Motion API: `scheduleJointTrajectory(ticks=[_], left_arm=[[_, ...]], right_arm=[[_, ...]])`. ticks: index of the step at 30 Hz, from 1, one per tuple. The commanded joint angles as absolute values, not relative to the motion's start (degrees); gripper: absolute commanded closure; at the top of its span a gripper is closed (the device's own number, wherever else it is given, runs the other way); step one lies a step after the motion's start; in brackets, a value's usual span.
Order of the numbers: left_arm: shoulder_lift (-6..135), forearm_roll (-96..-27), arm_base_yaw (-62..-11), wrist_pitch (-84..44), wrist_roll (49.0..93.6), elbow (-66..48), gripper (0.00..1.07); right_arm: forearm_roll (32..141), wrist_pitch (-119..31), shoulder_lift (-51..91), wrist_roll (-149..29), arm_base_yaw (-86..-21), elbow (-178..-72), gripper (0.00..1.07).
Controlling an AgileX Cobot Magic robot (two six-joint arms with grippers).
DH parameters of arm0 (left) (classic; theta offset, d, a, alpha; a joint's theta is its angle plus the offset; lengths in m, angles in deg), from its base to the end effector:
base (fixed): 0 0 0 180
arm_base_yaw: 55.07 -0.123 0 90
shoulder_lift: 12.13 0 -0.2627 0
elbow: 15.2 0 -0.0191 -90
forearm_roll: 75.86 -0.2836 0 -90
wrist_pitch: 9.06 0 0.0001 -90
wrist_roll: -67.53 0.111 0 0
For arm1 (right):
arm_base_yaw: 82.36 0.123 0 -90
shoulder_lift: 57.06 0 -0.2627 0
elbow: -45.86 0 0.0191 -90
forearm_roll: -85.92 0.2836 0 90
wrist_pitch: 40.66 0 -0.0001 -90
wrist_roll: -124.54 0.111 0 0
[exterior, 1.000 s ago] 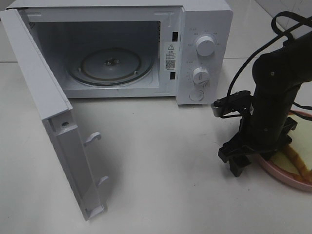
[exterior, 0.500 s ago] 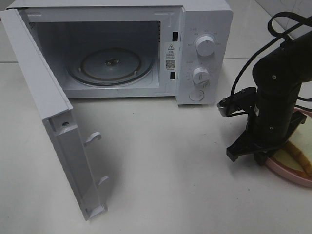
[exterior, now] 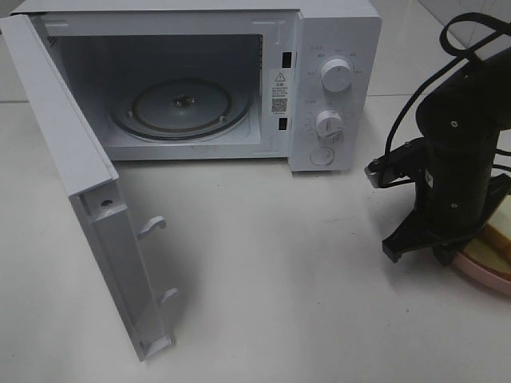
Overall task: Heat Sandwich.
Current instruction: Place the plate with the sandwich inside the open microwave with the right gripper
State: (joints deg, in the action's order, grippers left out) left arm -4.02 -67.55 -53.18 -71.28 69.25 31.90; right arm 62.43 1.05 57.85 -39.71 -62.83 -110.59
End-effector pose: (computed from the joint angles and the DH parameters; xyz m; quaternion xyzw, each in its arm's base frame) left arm 0.0593 -0.0162 0.2872 0.0313 0.8518 -0.0731 0.5178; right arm 0.3088 0.0783 0.0547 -0.1844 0.9735 -0.1293 0.0396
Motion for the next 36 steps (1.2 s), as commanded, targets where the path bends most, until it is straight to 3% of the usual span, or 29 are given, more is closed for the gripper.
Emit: scheduleJointTrajectory(ticks=[1,22,36], left_arm=[[-4.9,-67.3,-53.5,-70.5,69.4,31.9,0.09],[-4.9,-67.3,-53.5,-70.5,69.4,31.9,0.09],[-4.9,-67.3,-53.5,-70.5,69.4,31.9,0.09]], right_arm=[[60.2,4.1,56.5,-37.2,-62.0,-110.6,1.07],[57.6,13.7,49.5,-35.4,-55.1,-110.4,1.07],[58.1,14.5,38.6,-35.2,-49.7,-102.6,1.07]])
